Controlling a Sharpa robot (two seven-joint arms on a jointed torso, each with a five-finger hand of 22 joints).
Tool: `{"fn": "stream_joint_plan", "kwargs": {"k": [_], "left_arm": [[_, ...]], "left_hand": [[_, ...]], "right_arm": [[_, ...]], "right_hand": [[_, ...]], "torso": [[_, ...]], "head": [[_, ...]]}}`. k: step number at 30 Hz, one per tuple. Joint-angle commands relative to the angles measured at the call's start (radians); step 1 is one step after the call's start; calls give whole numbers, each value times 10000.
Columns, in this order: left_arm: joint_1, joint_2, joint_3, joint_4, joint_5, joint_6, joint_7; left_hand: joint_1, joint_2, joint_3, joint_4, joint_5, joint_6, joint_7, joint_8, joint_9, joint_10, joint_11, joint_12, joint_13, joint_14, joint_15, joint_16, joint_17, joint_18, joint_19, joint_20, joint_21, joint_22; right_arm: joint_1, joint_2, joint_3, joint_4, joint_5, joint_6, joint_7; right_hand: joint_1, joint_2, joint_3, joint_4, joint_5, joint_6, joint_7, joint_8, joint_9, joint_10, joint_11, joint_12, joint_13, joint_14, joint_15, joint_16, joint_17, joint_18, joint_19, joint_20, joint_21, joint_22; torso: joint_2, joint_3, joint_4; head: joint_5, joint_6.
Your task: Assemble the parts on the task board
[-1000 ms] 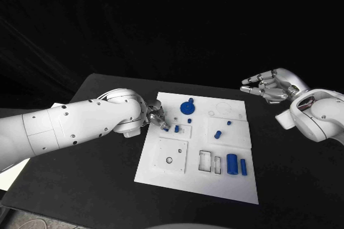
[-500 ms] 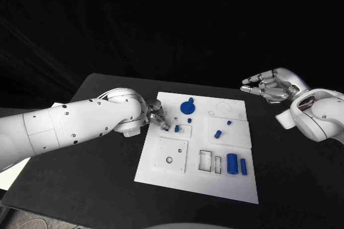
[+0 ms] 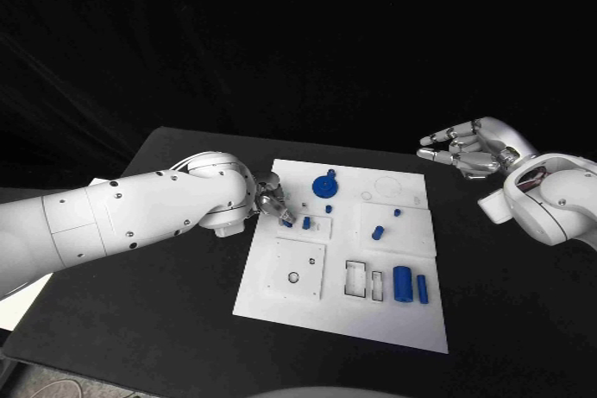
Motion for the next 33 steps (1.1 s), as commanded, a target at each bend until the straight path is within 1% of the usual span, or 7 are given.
{"fn": "stream_joint_plan", "kwargs": {"k": [1, 5, 6, 9, 11, 25, 33], "left_arm": [[-37, 49, -31, -11, 42, 302, -167], [-35, 66, -31, -28, 44, 353, -188], [-35, 68, -31, -31, 44, 359, -191], [-33, 84, -31, -48, 36, 387, -204], [-33, 96, -31, -63, 17, 398, -212], [-30, 170, -31, -227, -66, 402, -254], [-29, 232, -31, -341, -77, 432, -274]], "left_hand": [[-168, 16, -235, 111, 31, 162, -69, -33, -50, 59, -11, 57, 29, 1043, -89, 30, 2629, -134, 602, -64, 26, 1542], [-293, 43, -608, 279, 24, 235, -74, -44, -133, 85, -16, 108, 100, 1043, -98, 30, 2629, -143, 618, -76, 49, 1584], [-297, 48, -622, 287, 24, 239, -74, -44, -137, 88, -16, 114, 107, 1043, -98, 30, 2629, -144, 620, -76, 53, 1589], [-316, 63, -705, 325, 24, 260, -78, -45, -157, 103, -19, 143, 144, 1043, -99, 30, 2629, -147, 627, -79, 63, 1606], [-331, 75, -765, 355, 25, 275, -80, -47, -172, 116, -21, 166, 174, 1043, -101, 30, 2629, -151, 634, -82, 74, 1623], [-408, 143, -991, 490, 32, 348, -92, -46, -232, 177, -32, 269, 302, 1043, -109, 30, 2629, -180, 682, -89, 154, 1744], [-644, 134, -1436, 764, 39, 435, -101, -51, -324, 228, -41, 348, 411, 1043, -116, 30, 2629, -203, 723, -94, 222, 1849]], "right_arm": [[-4, 0, 2, 23, -13, 102, 54], [-4, -8, 2, 33, -13, 99, 52], [-3, -9, 2, 34, -13, 98, 51], [-3, -18, 2, 44, -13, 93, 50], [-3, -22, 2, 49, -13, 91, 50], [-2, -41, 2, 75, -14, 81, 56], [-2, -42, 2, 87, -14, 87, 60]], "right_hand": [[-55, 35, -76, -4, 22, 21, 34, -28, -4, -46, 4, -11, -5, 786, -24, -62, 1469, 113, -69, -16, -55, -9], [-55, 35, -76, -4, 22, 21, 34, -28, -4, -46, 4, -11, -5, 786, -24, -62, 1469, 113, -69, -16, -55, -9], [-55, 35, -76, -4, 22, 21, 34, -28, -4, -46, 4, -11, -5, 786, -24, -62, 1469, 113, -69, -16, -55, -9], [-55, 35, -76, -4, 22, 21, 34, -28, -4, -46, 4, -11, -5, 786, -24, -62, 1469, 113, -69, -16, -55, -9], [-51, 35, -78, -8, 26, 20, 33, -28, -4, -52, 4, -20, -12, 785, -25, -68, 1462, 114, -70, -16, -57, -13], [-51, 35, -78, -8, 26, 20, 33, -28, -4, -52, 4, -20, -13, 785, -25, -69, 1461, 114, -71, -16, -57, -13], [-51, 35, -78, -8, 26, 20, 33, -28, -4, -52, 4, -20, -13, 785, -25, -69, 1461, 114, -71, -16, -57, -13]], "torso": [[-4, 5, 5], [4, 4, -2], [3, -1, -1], [4, 7, -5], [0, 1, -4], [1, -2, 5], [-2, -5, 5]], "head": [[-3, -9], [-30, -11], [-33, -12], [-37, -5], [-41, -7], [-65, -22], [-78, -38]]}}
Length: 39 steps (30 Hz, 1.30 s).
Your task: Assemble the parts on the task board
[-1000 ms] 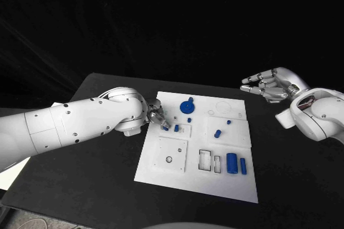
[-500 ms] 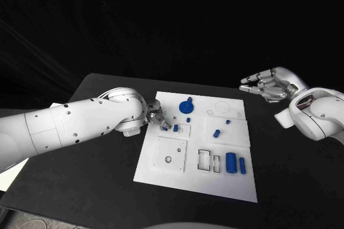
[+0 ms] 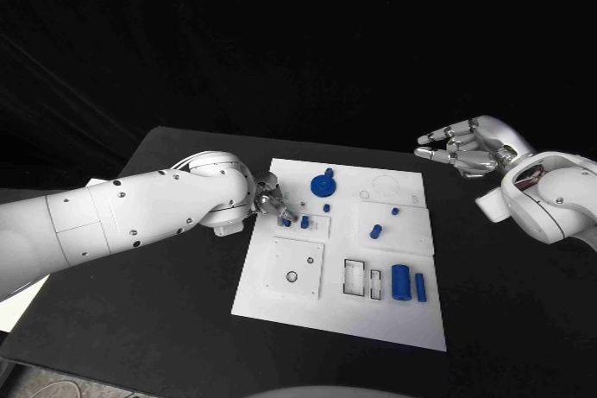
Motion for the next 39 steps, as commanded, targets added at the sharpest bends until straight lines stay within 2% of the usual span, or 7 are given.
{"fn": "stream_joint_plan", "kwargs": {"k": [1, 11, 39], "left_arm": [[-17, 30, -15, -55, -70, 233, -113], [-16, 57, -14, -99, -72, 193, -123], [-16, 105, -13, -10, -48, 115, -124]], "left_hand": [[-218, -48, -296, 130, 5, 122, -12, -66, -39, 55, -4, 83, 35, 1036, -54, 30, 2632, -206, 765, -58, 79, 1856], [-439, 33, -1001, 528, -2, 190, -1, -54, -129, 84, 5, 125, 107, 1036, -51, 30, 2632, -226, 797, -58, 135, 1946], [-388, 37, -1275, 593, 0, 213, -12, -38, -158, 106, 0, 158, 155, 1036, -52, 30, 2632, -232, 806, -57, 151, 1971]], "right_arm": [[-4, -1, 2, 17, -15, 87, 66], [-4, 1, 2, 16, -15, 90, 73], [-6, 41, 1, -33, -15, 115, 84]], "right_hand": [[-51, 35, -78, -8, 26, 20, 33, -28, -4, -52, 4, -20, -14, 785, -25, -69, 1455, 114, -71, -16, -58, -14], [-51, 35, -78, -8, 26, 20, 33, -28, -4, -52, 4, -20, -14, 785, -25, -69, 1455, 114, -71, -16, -58, -14], [-42, 44, -89, -21, 49, 20, 33, -28, -4, -57, 3, -24, -19, 783, -26, -75, 1449, 117, -77, -17, -68, -32]], "torso": [[-3, -4, 3], [-6, -3, 9], [-3, 0, 11]], "head": [[-14, -10], [-27, -12], [-46, -54]]}}
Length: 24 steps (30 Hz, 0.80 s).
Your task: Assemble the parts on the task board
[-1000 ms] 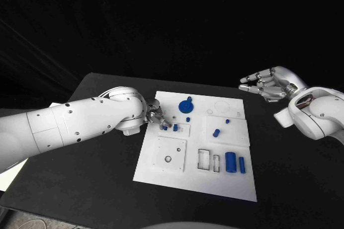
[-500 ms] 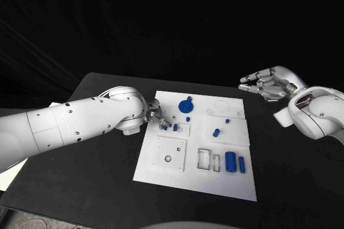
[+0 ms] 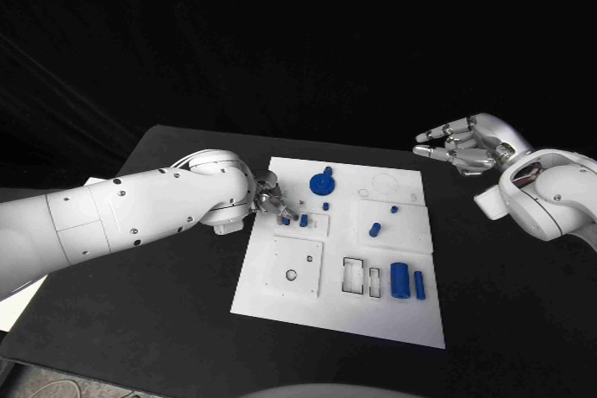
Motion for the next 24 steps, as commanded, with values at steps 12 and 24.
{"fn": "stream_joint_plan", "kwargs": {"k": [12, 24], "left_arm": [[-19, 13, -11, 16, -31, 76, -52], [-20, -85, 8, 107, -31, -111, -82]], "left_hand": [[57, -5, -616, 205, 14, 92, -16, -2, -78, 75, 19, 53, 40, 1037, -57, 30, 2634, -128, 821, -60, 70, 2016], [118, 23, -2307, 794, -30, 105, -23, 44, -176, 88, 18, 52, 84, 1037, -68, 30, 2634, -138, 836, -68, 94, 2065]], "right_arm": [[-5, 52, 1, -40, -16, 120, 86], [-8, 63, 1, -52, -16, 125, 94]], "right_hand": [[-42, 44, -48, 21, 49, 20, 33, -28, -4, -57, 3, -24, -8, 783, -26, -26, 1453, 117, -77, -17, -69, -8], [-42, 44, -48, 21, 49, 20, 33, -28, -4, -57, 3, -24, -8, 783, -26, -26, 1453, 117, -77, -17, -69, -8]], "torso": [[-1, -2, 2], [6, -6, -7]], "head": [[2, -23], [-11, -20]]}}
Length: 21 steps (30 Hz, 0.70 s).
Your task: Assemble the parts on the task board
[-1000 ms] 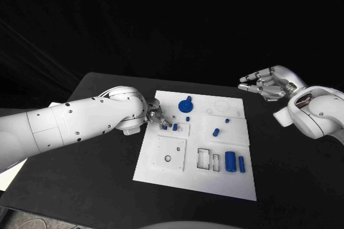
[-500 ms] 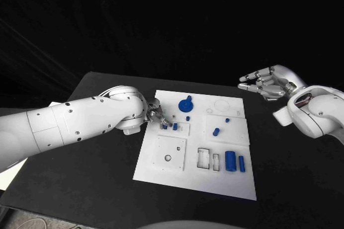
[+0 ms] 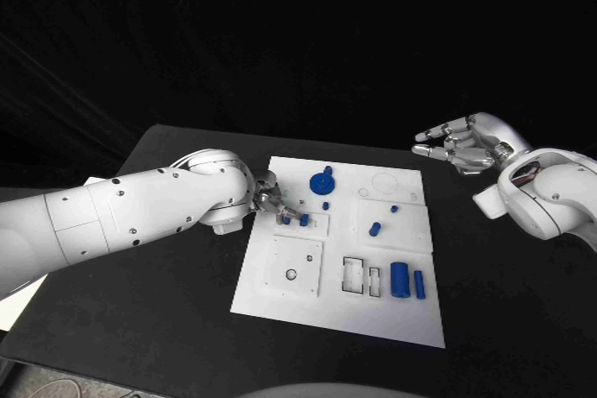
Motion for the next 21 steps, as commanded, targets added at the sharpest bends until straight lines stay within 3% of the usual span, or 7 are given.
{"fn": "stream_joint_plan", "kwargs": {"k": [1, 8, 13, 16, 18, 19, 21], "left_arm": [[-12, -51, 5, 73, -30, -129, -45], [-12, -229, 30, 264, 418, -950, 141], [-5, -403, 82, 379, 1180, -1732, 635], [3, -514, 105, 405, 1728, -2123, 1146], [8, -590, 113, 417, 2254, -2431, 1648], [9, -634, 117, 420, 2581, -2611, 2021], [12, -700, 120, 423, 3042, -2892, 2663]], "left_hand": [[150, 52, -358, 111, -31, 69, 12, 36, -20, 60, -10, 49, 10, 1037, -68, 30, 2628, -160, 836, -70, 45, 2066], [325, 265, -1212, 345, -126, -34, 54, 39, -75, -74, 15, -208, -255, 1037, -53, 30, 2628, -108, 755, -65, -107, 1868], [416, 442, -1822, 368, -94, -345, 169, -6, -132, -403, 108, -705, -798, 1037, 1, 30, 2628, 16, 554, -35, -490, 1377], [709, 583, -2000, 352, -44, -657, 279, -118, -208, -823, 195, -1340, -1490, 1037, 52, 30, 2628, 148, 326, 13, -933, 831], [1019, 669, -2022, 349, -1, -934, 398, -260, -302, -1405, 299, -2188, -2382, 1037, 122, 30, 2628, 327, -12, 83, -1586, 55], [1191, 661, -2035, 359, 30, -1208, 522, -395, -380, -2085, 413, -3144, -3361, 1018, 203, -5, 2575, 496, -361, 154, -2256, -716], [1505, 663, -1997, 369, 56, -1783, 809, -660, -543, -3482, 707, -4832, -5012, 581, 456, -785, 1500, 854, -1219, 344, -3891, -2475]], "right_arm": [[-7, 11, 2, -3, -16, 115, 85], [-15, 28, 2, -2, -16, 124, 82], [-24, 38, 2, -14, -16, 131, 82], [-31, 38, 2, -17, -16, 132, 81], [-35, 39, 2, -20, -16, 134, 84], [-37, 42, 2, -25, -16, 134, 84], [-41, 45, 2, -37, -16, 136, 84]], "right_hand": [[-42, 44, -47, 21, 49, 20, 33, -28, -4, -57, 3, -24, -9, 783, -26, -26, 1455, 117, -77, -17, -69, -9], [-42, 44, -47, 21, 49, 20, 33, -28, -4, -57, 3, -24, -9, 783, -26, -26, 1455, 117, -77, -17, -69, -9], [-42, 44, -47, 21, 49, 20, 33, -28, -4, -57, 3, -24, -9, 783, -26, -26, 1455, 117, -77, -17, -69, -9], [-42, 44, -47, 21, 49, 20, 33, -28, -4, -57, 3, -24, -9, 783, -26, -26, 1455, 117, -77, -17, -69, -9], [-42, 44, -47, 21, 49, 20, 33, -28, -4, -57, 3, -24, -9, 783, -26, -26, 1455, 117, -77, -17, -69, -9], [-42, 44, -47, 21, 49, 20, 33, -28, -4, -57, 3, -24, -9, 783, -26, -26, 1455, 117, -77, -17, -69, -9], [-42, 44, -47, 21, 49, 20, 33, -28, -4, -57, 3, -24, -9, 783, -26, -26, 1455, 117, -77, -17, -69, -9]], "torso": [[7, -4, -7], [0, -3, 1], [6, -1, -7], [3, -1, -4], [1, 3, -2], [2, 2, -3], [7, -2, -6]], "head": [[-11, 3], [-46, -3], [-50, 10], [-56, 5], [-52, -1], [-62, 1], [-91, 18]]}}
